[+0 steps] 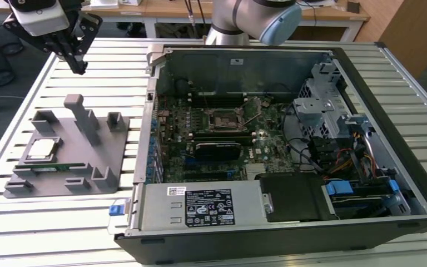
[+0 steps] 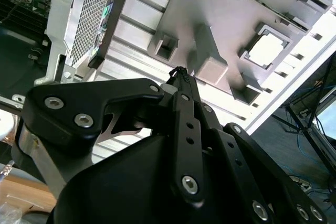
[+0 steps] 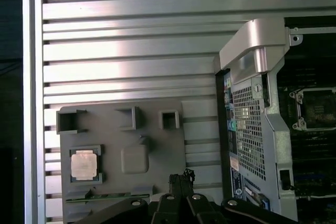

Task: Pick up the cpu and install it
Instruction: 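Reach for the cpu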

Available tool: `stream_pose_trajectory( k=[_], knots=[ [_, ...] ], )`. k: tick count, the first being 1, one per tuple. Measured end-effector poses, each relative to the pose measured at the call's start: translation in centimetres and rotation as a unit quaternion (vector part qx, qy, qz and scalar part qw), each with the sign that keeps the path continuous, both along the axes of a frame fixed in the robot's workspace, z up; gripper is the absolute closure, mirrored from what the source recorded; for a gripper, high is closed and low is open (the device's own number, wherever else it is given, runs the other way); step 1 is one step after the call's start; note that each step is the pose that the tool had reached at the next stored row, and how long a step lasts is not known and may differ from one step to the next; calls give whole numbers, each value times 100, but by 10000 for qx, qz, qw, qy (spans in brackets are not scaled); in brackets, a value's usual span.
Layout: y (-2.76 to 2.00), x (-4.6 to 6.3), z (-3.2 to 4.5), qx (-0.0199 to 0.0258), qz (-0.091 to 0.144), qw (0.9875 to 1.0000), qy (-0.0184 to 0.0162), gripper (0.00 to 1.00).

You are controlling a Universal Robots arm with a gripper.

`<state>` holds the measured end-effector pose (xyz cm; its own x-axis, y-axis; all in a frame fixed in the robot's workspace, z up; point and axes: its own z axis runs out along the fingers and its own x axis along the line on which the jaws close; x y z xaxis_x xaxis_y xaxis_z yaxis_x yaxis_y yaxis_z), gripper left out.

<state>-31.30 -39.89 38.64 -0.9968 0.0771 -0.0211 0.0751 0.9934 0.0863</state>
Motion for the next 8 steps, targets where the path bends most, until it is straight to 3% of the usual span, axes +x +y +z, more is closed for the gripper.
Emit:
stream_pose_trajectory(
  k=[8],
  knots=[
    [0,-77,-3,0,0,10000,0,89]
  ],
)
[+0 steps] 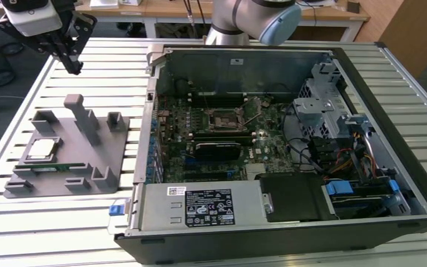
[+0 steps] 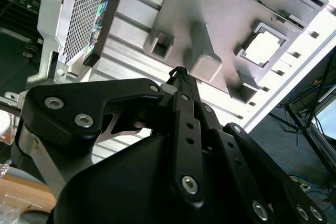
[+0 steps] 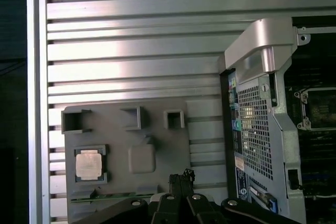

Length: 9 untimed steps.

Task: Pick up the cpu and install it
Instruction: 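Reach for the cpu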

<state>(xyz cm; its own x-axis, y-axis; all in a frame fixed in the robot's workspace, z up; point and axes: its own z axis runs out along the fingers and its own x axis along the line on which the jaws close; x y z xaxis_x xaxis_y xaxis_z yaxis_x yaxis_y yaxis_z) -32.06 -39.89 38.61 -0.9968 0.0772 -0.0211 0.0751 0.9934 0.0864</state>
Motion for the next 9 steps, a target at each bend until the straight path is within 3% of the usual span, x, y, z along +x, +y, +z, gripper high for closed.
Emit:
stream_pose_trajectory(
  k=[9],
  knots=[
    [0,-68,-3,0,0,10000,0,89]
  ],
)
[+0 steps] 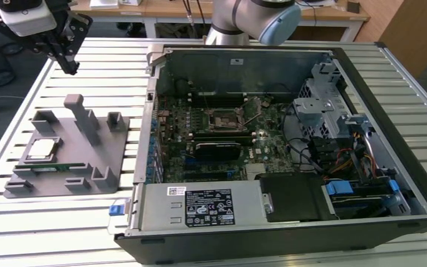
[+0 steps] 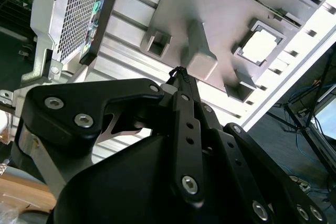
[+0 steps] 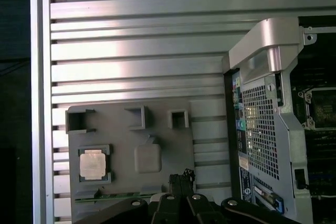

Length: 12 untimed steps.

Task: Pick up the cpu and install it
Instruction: 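Reach for the cpu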

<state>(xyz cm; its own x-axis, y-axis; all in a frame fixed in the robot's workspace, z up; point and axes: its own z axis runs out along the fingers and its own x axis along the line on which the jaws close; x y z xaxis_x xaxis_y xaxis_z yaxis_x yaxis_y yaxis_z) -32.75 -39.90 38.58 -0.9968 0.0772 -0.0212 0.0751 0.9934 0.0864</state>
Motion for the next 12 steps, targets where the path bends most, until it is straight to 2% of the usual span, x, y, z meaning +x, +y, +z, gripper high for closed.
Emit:
stream_pose_trajectory(
  k=[12],
  knots=[
    [0,-82,-4,0,0,10000,0,89]
  ],
)
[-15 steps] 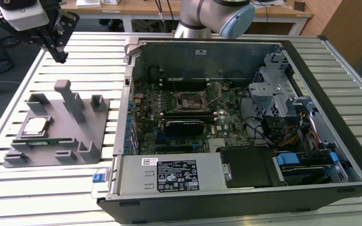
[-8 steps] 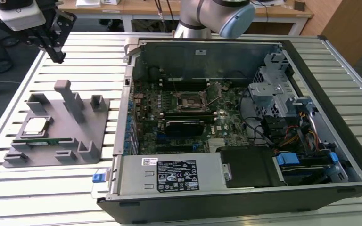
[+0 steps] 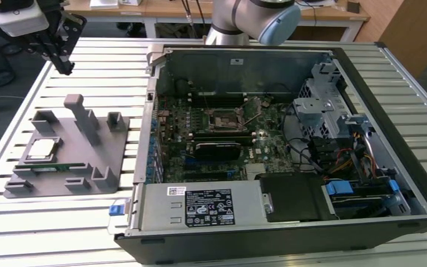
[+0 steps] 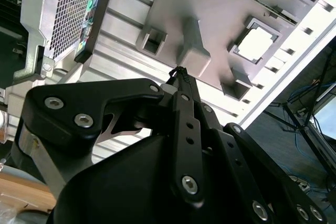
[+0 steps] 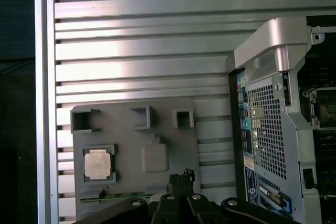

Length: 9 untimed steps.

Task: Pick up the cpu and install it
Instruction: 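Reach for the cpu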

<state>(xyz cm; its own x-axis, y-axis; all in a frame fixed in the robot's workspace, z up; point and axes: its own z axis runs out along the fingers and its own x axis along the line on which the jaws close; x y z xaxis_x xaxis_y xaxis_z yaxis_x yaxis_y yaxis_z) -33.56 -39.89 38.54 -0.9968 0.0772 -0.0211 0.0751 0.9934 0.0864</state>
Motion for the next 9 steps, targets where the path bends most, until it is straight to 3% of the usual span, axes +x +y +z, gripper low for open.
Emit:
stream_pose_trajectory(
  k=[9],
  knots=[
    [0,-68,-3,0,0,10000,0,89]
  ],
)
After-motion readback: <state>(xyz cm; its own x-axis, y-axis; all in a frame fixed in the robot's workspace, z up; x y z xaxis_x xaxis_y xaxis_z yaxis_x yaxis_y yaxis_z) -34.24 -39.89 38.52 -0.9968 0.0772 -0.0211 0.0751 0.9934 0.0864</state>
